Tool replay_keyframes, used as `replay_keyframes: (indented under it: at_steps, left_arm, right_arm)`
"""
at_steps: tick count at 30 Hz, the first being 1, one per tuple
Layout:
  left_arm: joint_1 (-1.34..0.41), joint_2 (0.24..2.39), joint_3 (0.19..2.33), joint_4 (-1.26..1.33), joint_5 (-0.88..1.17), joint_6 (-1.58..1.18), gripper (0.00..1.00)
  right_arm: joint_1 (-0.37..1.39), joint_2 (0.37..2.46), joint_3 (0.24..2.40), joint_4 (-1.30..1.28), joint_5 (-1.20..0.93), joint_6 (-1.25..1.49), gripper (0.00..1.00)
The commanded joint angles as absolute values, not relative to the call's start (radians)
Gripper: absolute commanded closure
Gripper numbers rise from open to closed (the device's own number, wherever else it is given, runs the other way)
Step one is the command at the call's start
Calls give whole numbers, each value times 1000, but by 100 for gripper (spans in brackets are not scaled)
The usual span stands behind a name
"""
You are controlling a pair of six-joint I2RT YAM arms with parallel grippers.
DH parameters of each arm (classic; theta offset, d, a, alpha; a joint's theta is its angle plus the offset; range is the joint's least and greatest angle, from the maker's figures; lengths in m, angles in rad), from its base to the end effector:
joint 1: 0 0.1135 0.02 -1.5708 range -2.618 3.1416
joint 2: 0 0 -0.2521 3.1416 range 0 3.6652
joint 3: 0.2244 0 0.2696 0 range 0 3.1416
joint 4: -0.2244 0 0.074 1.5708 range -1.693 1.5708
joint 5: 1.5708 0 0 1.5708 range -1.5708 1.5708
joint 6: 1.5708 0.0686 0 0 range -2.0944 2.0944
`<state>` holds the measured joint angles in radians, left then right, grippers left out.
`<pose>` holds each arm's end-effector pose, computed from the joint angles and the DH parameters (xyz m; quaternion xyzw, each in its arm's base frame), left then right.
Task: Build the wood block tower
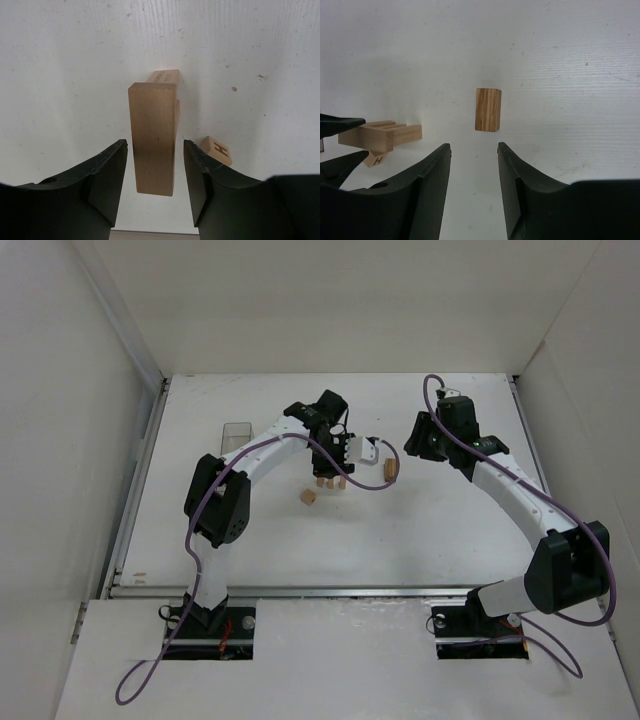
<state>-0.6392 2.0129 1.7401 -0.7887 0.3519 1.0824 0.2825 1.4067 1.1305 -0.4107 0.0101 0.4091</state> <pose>0.3588 -0.2961 0.2075 0.7513 0.5876 -0.1107 0.2792 0.3443 0.0992 0.2578 0.0593 0.9020 0.1407 0.4039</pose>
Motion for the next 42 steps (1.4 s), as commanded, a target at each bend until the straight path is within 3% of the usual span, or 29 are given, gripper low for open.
replay_keyframes:
  at_steps: [1,9,20,30,42]
  left_arm:
    - [-635,2000,1727,-793,362,1097,54]
    - [-626,2000,1750,-804,362,1072,50]
    - [-561,1873,1876,-841,554,939,46]
    - [-446,1683,1668,-608,541,622,46]
    - [-413,1605,1537,-554,522,569,46]
  right_arm:
    - [278,1393,1155,-380,-8,393,52]
    - [278,1393,1155,-380,-8,393,52]
    - [278,1446,1160,-394,-17,393,47]
    - [346,1761,1368,-538,34,359,46]
    - [390,1947,1465,-626,136,337,46]
